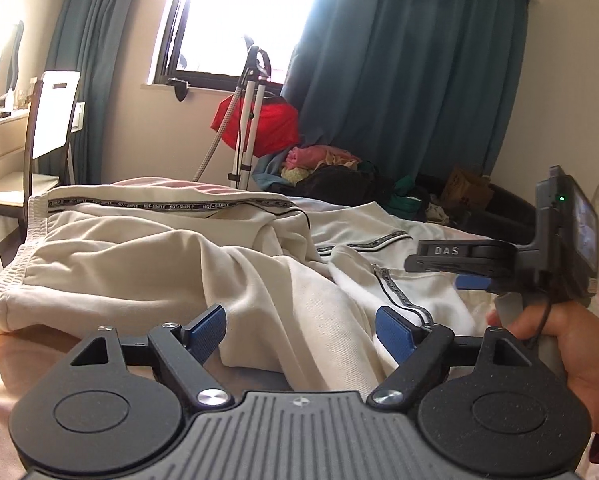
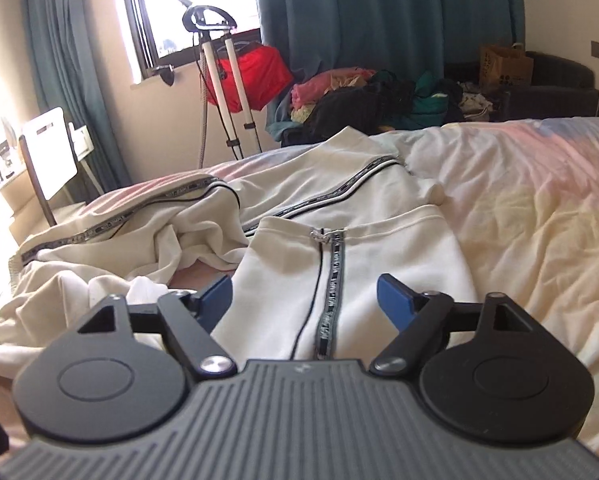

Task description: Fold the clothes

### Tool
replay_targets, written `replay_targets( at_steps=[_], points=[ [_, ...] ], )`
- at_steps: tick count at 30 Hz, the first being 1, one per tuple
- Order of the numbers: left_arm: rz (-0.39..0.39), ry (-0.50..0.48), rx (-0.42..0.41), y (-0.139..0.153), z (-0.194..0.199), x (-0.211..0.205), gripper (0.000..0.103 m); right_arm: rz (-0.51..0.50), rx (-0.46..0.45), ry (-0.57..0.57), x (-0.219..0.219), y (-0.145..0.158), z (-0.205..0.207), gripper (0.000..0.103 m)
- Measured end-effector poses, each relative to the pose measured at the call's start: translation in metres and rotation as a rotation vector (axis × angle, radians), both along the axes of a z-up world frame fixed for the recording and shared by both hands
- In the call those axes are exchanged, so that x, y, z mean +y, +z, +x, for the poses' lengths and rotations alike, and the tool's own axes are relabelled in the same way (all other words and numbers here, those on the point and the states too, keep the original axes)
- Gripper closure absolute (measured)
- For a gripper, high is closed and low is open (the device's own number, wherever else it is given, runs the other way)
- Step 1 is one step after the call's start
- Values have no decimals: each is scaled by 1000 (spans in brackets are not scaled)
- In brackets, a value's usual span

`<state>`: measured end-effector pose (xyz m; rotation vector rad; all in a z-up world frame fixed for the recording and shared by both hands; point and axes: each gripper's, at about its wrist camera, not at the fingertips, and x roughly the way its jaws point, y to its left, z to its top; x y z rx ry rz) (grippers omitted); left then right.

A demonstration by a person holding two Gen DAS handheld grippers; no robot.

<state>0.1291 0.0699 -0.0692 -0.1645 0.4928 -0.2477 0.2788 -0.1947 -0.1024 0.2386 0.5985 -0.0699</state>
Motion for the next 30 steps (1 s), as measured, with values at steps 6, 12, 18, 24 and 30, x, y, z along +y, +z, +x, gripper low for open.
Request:
replay_targets(
  at_steps=[6,12,18,24,30],
  points=[
    [-48,23,-3,-14,8,13,18,-69,111,63,35,-31,92,27],
    [-81,44,61,-32,29,20,18,-146,266,86,45,-76,134,71],
    [-77,36,56,-38,37,17,18,-162,131,34,28,-40,107,97],
    [-49,12,22,-31,25,8,18,65,-83,-196,-73,20,23,97],
    [-15,4,16,-26,9,-2,18,322,-141,-472,-172,4,-96,97]
  ],
)
